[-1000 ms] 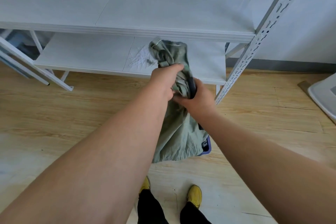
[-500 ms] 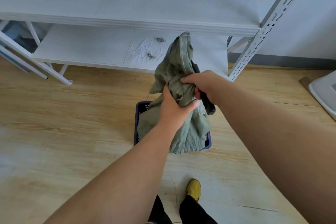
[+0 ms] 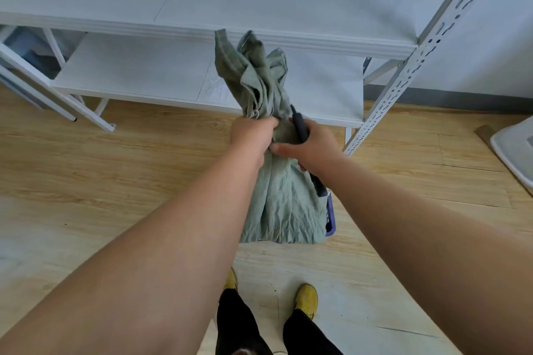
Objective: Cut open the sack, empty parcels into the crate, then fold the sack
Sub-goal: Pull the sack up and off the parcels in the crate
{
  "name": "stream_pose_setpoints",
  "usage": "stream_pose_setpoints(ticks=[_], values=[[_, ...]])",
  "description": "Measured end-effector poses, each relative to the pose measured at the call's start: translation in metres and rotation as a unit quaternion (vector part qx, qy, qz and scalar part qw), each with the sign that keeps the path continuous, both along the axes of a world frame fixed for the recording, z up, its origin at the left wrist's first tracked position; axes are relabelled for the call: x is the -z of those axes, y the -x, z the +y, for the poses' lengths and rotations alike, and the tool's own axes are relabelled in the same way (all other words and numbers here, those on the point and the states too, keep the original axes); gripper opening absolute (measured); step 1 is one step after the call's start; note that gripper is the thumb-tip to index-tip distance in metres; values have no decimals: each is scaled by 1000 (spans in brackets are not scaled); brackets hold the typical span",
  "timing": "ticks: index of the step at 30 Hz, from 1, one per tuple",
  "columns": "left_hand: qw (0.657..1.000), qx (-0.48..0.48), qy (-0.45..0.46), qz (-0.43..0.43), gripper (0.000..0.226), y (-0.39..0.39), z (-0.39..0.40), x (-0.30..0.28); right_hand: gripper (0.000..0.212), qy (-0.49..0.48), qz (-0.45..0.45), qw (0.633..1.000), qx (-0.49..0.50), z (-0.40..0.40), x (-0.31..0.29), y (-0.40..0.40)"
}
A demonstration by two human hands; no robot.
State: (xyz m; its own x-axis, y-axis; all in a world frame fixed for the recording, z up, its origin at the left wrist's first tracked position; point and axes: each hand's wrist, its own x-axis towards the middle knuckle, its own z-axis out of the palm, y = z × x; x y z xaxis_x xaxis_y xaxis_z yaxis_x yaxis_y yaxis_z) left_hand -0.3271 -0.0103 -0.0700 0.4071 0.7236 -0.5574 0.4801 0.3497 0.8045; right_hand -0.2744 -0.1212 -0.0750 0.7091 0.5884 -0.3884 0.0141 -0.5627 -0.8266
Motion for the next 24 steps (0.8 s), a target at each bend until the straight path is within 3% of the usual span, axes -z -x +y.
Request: stream_pose_setpoints(ticks=[5,8,13,15,19,24], values=[[997,4,0,-73,22,-9,5,-18,40,-43,-63,994,80,9,-10,-11],[998,-1,4,-70,33,-10,9,-23,38,-52,-61,993,84,14,-16,-9],[996,-39,47,-66,50,-19,27,-32,69,-100,-58,991,62,18,-21,-3],[992,-7,96,-79,60,-17,27,-28,56,-65,-74,994,55,16,-17,-3],[977,138,64,-149,41,1,24,-25,29,-38,-87,991,97,17,-10,-12],[969,240,-60,-22,76,40,4,8,26,-27,-44,993,105,18,-15,-23]])
